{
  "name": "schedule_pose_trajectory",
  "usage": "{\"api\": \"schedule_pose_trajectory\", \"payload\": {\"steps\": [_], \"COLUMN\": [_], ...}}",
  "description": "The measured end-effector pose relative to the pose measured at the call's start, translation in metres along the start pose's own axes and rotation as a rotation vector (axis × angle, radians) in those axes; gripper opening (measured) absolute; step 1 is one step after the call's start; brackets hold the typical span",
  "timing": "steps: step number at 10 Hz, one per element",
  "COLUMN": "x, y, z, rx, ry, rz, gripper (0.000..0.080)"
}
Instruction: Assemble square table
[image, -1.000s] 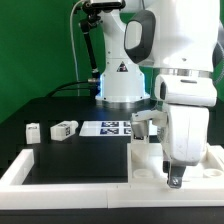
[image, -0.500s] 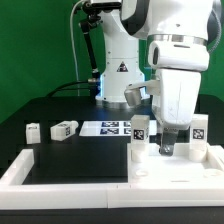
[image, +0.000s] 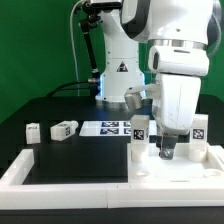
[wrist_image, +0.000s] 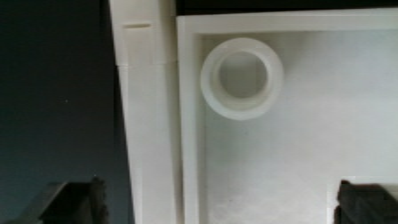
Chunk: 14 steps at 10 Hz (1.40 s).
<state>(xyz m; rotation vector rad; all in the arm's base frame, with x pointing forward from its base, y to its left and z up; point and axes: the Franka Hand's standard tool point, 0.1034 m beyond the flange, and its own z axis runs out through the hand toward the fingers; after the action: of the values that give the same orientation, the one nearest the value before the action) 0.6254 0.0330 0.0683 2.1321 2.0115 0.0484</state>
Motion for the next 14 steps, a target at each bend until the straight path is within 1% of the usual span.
{"api": "schedule_pose_trajectory", "payload": {"steps": [1, 2, 3, 4, 7, 8, 9, 11, 12, 14], "x": [-0.019, -0.044, -0.056, -0.06, -0.06, -0.063, -0.075, -0.103, -0.111, -0.11], "y": [-0.008, -0.019, -0.023, -0.022, -0.023, -0.023, -0.029, -0.057, -0.063, -0.063], "z": [-0.007, -0.021, -0.033, -0.034, -0.032, -0.033, -0.038, -0.047, -0.045, -0.044], "rx": [0.009, 0.031, 0.044, 0.043, 0.046, 0.047, 0.051, 0.074, 0.099, 0.101], "ry": [-0.013, -0.037, -0.051, -0.052, -0.053, -0.054, -0.059, -0.07, -0.074, -0.074], "rz": [-0.005, 0.026, 0.043, 0.043, 0.043, 0.048, 0.067, 0.116, 0.125, 0.124], "gripper": [0.0649, 0.0649, 0.0649, 0.0649, 0.0649, 0.0649, 0.0649, 0.0649, 0.0649, 0.0649]}}
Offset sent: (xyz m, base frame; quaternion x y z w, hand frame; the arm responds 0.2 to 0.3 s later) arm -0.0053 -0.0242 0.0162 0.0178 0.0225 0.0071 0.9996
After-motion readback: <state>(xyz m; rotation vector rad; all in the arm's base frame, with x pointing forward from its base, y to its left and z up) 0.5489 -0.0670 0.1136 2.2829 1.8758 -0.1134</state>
